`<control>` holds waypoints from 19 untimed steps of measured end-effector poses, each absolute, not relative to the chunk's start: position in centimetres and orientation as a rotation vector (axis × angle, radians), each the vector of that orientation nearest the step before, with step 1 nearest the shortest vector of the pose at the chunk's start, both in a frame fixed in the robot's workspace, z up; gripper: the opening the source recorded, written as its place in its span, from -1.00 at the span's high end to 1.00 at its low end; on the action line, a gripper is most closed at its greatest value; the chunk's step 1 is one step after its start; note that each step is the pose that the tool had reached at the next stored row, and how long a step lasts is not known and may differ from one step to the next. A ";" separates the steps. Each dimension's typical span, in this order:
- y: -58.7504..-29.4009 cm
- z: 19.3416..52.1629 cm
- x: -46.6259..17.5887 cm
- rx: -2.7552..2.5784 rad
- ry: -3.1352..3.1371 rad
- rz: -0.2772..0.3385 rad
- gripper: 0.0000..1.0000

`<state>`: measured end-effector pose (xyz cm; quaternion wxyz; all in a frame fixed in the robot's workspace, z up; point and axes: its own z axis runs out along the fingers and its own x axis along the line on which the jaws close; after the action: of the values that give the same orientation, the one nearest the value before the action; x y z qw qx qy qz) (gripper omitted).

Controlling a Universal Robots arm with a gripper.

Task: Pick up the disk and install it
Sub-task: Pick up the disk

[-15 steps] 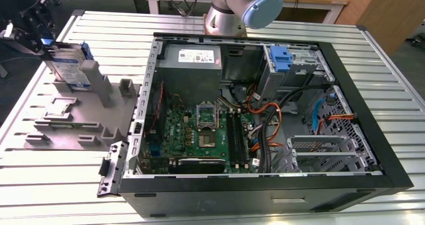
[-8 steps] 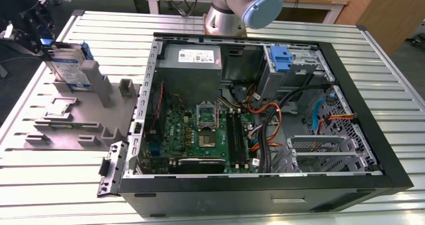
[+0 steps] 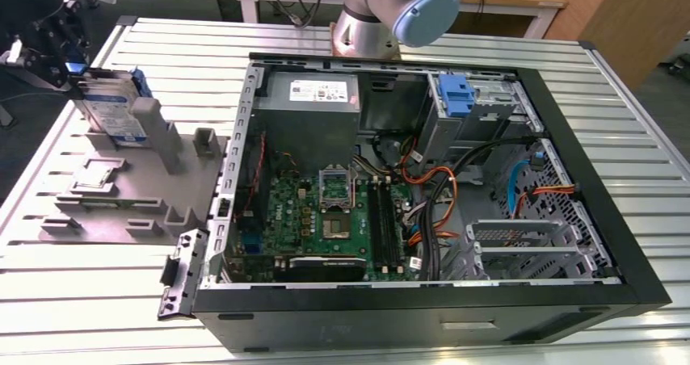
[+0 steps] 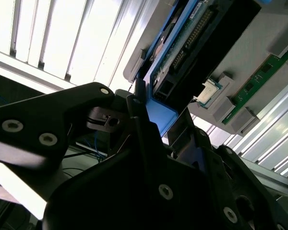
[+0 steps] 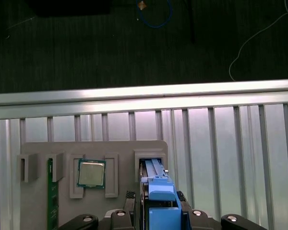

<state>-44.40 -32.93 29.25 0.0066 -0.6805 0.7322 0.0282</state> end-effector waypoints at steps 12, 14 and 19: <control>-32.9 29.2 -44.4 -2.129 2.291 0.088 0.27; -32.9 29.2 -44.4 -2.129 2.291 0.088 0.27; -32.9 29.2 -44.4 -2.129 2.290 0.088 0.27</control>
<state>-44.40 -32.93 29.23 0.0066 -0.6805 0.7322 0.0282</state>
